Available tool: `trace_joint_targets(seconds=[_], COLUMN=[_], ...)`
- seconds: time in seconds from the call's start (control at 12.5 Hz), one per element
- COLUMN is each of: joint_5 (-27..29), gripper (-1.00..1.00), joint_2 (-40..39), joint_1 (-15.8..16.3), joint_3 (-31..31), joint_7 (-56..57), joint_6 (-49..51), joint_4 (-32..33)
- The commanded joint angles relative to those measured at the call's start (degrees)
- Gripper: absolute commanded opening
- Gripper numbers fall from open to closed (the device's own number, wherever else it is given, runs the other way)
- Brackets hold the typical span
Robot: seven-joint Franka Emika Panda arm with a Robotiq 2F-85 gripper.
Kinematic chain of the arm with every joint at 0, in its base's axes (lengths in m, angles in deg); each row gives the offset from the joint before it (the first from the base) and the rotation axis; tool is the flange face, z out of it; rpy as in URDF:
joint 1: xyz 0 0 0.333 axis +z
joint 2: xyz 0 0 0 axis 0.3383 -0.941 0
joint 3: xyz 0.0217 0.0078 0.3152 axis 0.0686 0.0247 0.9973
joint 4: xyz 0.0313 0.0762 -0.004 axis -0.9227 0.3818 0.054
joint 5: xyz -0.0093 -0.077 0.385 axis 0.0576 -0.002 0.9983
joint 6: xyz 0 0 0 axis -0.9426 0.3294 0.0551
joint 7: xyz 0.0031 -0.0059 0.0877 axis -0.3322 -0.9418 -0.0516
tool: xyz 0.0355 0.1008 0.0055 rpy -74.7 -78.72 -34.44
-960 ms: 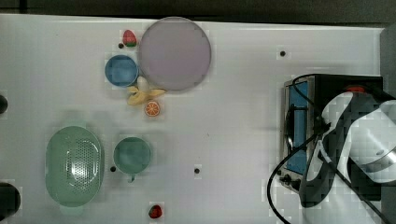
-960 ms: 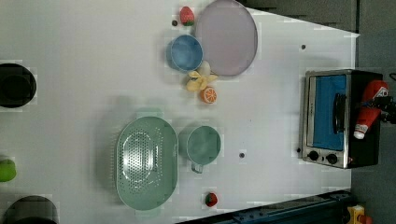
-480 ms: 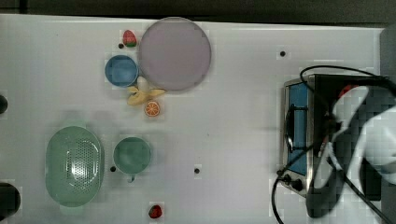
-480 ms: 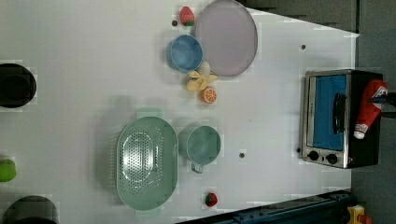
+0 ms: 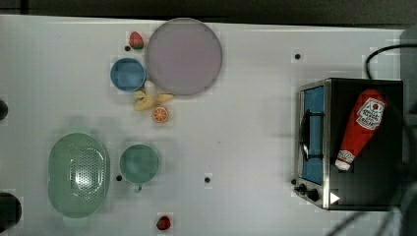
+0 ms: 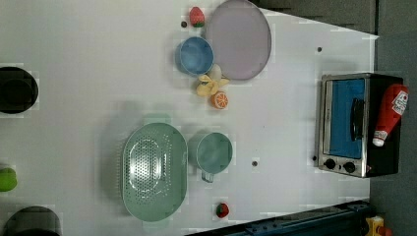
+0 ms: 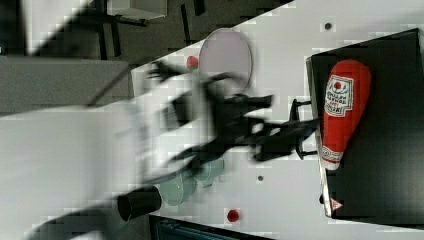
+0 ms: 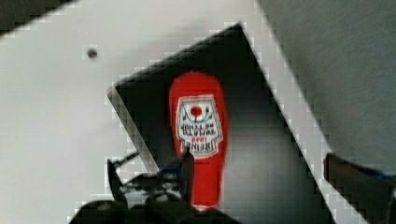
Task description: Pick ketchup from table and place on oven.
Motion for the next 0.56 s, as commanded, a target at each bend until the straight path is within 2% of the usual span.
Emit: trace_joint_targets(seconds=[0.08, 0.32, 0.56], joint_5=[0.15, 0.14, 0.12], gripper=[1.0, 1.0, 1.0], joint_2=[5.77, 9.12, 8.8], joint_1=[1.11, 4.38, 7.1], joint_3=[1.84, 7.81, 15.83], joint_7=[-9.67, -29.47, -40.08], joint_6=[10.85, 20.21, 16.84], joint_4=[-1.02, -1.09, -0.73])
